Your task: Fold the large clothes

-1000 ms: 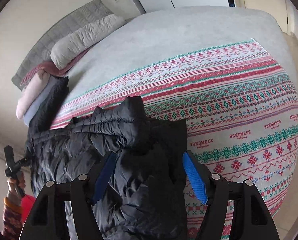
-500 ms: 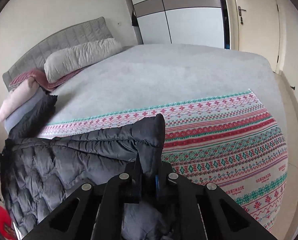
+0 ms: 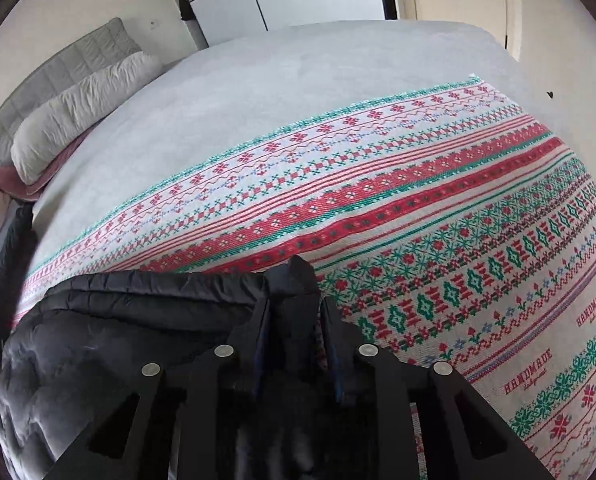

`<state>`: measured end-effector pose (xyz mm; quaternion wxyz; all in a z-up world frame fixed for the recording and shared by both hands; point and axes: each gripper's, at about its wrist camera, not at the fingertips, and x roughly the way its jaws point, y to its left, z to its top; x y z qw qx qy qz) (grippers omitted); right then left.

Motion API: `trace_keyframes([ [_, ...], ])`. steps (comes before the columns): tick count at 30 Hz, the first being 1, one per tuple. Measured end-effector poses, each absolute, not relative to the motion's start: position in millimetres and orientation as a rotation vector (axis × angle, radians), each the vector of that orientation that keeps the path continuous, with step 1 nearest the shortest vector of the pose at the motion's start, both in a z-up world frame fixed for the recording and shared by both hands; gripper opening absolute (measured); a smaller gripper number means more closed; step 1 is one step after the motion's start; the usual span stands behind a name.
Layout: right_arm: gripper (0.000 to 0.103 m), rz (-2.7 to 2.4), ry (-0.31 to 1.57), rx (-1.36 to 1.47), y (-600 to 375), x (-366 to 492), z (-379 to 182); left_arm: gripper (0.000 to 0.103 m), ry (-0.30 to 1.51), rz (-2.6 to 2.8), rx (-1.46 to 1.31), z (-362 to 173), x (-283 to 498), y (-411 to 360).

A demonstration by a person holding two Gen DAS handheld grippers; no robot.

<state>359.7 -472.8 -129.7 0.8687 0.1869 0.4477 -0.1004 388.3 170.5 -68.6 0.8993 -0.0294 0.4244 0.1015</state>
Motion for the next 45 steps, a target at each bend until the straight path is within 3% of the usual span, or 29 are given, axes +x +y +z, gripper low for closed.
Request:
trace_keyframes([
  [2,0.04,-0.252,0.915,0.349,-474,352,-115,0.031,0.845,0.217,-0.083,-52,382,172],
  [3,0.04,-0.255,0.904,0.314,-468,349,-105,0.039,0.834,0.185,-0.1,-42,379,167],
  [4,0.04,-0.251,0.892,0.281,-458,348,-94,0.055,0.837,0.156,-0.104,-34,378,158],
  [5,0.041,-0.231,0.877,0.254,-443,346,-82,0.061,0.839,0.138,-0.094,-25,376,143],
  [7,0.051,-0.159,0.849,0.218,-399,346,-60,0.071,0.807,0.066,-0.07,-10,371,105],
  [9,0.068,-0.028,0.837,0.169,-340,349,-44,0.078,0.809,-0.037,-0.042,-4,372,63],
  [13,0.07,0.158,0.903,0.061,-237,363,-54,0.078,0.849,-0.049,0.029,-25,385,21],
  [16,0.07,0.159,0.963,0.014,-226,379,-83,0.078,0.932,0.026,0.086,-56,402,40],
  [24,0.068,-0.269,1.051,0.152,-431,381,-119,0.082,0.992,0.271,0.141,-94,410,174],
  [29,0.068,-0.376,0.992,0.226,-497,335,-95,0.08,0.942,0.33,0.118,-69,385,198],
  [33,0.07,-0.251,0.905,0.18,-455,302,-51,0.08,0.829,0.17,0.077,-22,332,154],
  [36,0.074,-0.08,0.885,0.124,-385,277,-33,0.086,0.807,0.003,0.039,-5,292,104],
  [40,0.077,0.107,0.894,0.039,-287,246,-41,0.087,0.814,-0.145,0.06,-11,252,40],
  [45,0.077,0.184,0.909,-0.033,-215,220,-65,0.087,0.832,-0.144,0.026,-33,230,22],
])
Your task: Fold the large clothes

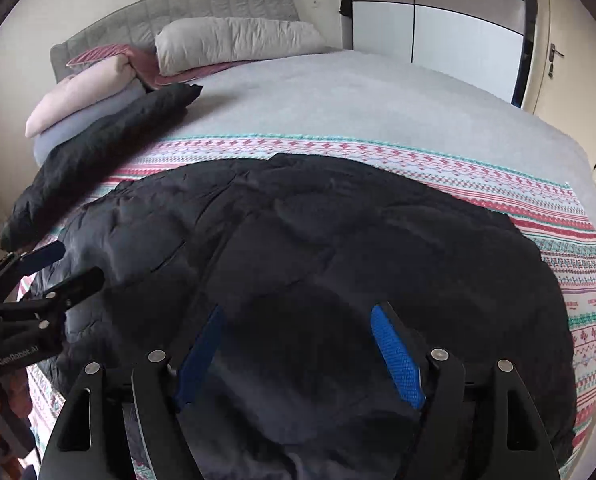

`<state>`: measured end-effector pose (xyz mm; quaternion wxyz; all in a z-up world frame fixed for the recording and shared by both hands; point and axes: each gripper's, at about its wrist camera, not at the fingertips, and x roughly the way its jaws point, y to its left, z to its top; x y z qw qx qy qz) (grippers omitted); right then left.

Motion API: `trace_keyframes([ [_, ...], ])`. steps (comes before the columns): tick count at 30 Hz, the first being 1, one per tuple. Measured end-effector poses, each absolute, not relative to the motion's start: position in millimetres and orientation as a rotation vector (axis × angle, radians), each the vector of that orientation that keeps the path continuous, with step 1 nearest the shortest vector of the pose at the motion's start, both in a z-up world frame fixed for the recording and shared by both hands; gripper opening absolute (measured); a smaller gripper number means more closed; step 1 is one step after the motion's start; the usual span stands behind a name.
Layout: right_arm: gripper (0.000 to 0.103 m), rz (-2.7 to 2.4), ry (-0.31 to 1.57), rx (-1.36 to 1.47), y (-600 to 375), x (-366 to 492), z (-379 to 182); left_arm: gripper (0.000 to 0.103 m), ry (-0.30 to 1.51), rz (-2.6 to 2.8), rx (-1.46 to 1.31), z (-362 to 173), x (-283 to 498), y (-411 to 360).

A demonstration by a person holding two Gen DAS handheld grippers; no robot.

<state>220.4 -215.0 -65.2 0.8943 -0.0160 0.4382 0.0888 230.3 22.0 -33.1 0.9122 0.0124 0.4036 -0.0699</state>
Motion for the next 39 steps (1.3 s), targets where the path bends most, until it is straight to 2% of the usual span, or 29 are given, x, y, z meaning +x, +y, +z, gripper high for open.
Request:
trace_keyframes([
  [4,0.077,0.137,0.875,-0.12,-205,207,-75,0.09,0.815,-0.061,0.023,-44,220,30],
  [14,0.078,0.056,0.9,-0.039,-240,191,-83,0.092,0.824,0.033,-0.013,-60,191,67],
  [22,0.078,-0.005,0.943,0.165,-334,176,-90,0.092,0.867,0.108,-0.037,-58,183,109],
  [27,0.078,-0.084,0.964,0.233,-394,161,-94,0.092,0.869,0.214,0.063,-64,174,133],
  [32,0.078,-0.191,0.985,0.222,-429,135,-93,0.092,0.895,0.284,-0.07,-53,155,172],
  [39,0.078,-0.19,0.904,0.271,-436,84,-57,0.092,0.876,0.222,-0.031,-28,112,143],
])
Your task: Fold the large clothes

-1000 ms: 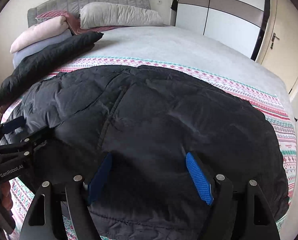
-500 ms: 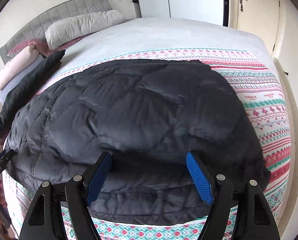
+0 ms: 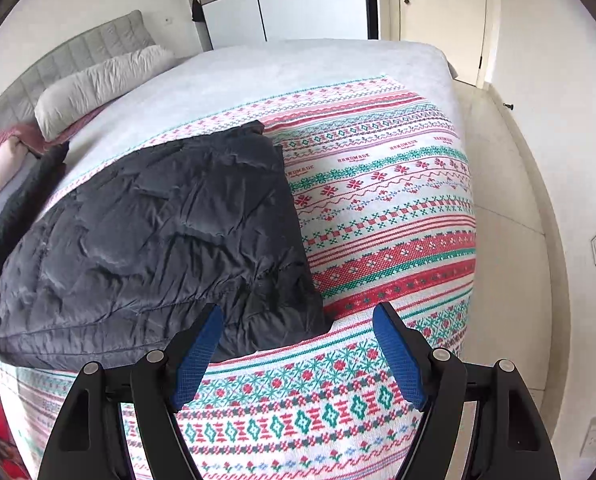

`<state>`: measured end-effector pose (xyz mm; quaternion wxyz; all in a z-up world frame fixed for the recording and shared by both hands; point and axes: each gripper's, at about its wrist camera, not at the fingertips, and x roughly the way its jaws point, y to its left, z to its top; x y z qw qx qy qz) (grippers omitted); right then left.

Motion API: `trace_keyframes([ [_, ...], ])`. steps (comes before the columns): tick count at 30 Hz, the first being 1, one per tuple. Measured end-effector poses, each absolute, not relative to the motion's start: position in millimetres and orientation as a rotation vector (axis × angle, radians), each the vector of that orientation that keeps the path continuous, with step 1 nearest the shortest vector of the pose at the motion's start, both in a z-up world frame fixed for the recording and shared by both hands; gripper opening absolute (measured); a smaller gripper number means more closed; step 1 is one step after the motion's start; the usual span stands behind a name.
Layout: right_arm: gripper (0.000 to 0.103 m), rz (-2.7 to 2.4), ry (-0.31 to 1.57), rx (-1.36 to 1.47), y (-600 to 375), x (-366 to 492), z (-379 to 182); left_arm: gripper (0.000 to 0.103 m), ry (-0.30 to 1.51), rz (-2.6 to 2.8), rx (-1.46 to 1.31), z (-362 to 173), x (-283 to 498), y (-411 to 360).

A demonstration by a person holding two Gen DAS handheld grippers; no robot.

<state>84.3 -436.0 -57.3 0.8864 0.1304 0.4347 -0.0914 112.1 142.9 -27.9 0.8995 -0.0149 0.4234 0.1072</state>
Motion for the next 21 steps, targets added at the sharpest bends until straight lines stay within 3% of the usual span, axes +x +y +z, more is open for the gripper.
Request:
trace_keyframes([
  [10,0.084,0.009,0.779,0.154,-339,21,6,0.092,0.964,-0.025,-0.025,-13,75,54],
  [21,0.087,0.143,0.915,0.082,-255,2,-24,0.092,1.038,-0.004,-0.043,-26,52,23],
])
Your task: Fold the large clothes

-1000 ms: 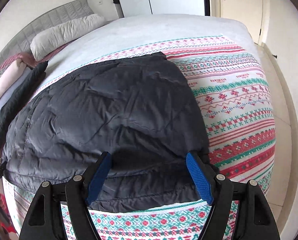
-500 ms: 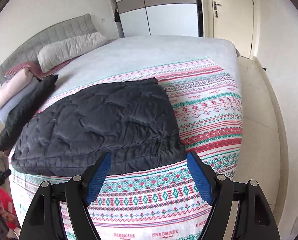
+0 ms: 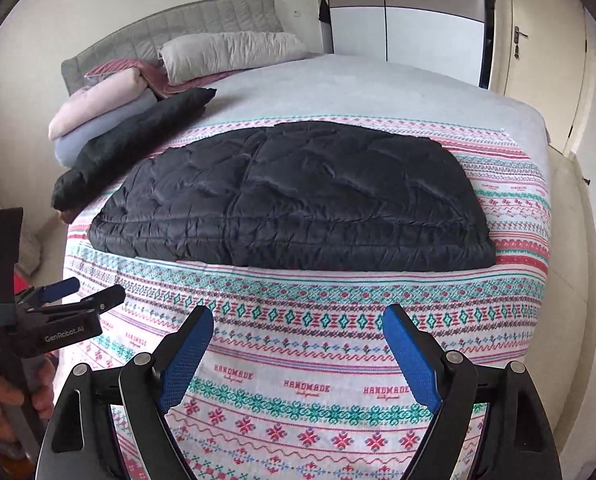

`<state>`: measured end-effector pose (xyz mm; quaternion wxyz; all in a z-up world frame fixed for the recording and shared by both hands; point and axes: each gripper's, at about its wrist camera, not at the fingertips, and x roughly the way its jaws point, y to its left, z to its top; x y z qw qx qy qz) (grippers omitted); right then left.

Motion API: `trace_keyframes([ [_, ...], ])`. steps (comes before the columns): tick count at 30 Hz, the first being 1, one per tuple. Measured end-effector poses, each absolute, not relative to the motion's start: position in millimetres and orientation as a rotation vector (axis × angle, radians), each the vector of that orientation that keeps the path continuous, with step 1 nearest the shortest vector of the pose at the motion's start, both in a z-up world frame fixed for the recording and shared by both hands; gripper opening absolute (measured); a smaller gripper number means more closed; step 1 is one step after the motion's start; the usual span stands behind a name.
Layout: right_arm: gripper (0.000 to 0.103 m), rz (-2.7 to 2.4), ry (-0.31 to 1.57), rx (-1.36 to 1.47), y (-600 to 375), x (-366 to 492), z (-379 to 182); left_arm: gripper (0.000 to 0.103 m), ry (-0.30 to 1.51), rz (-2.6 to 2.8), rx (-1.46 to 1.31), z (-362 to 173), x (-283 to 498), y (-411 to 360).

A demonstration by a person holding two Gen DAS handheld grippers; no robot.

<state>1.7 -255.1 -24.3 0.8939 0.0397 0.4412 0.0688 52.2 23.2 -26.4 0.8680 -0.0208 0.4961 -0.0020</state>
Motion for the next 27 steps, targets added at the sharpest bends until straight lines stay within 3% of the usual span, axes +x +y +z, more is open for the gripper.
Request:
trace_keyframes([
  [27,0.088,0.001,0.972,0.021,-233,26,-67,0.092,1.038,0.042,-0.02,-37,57,20],
])
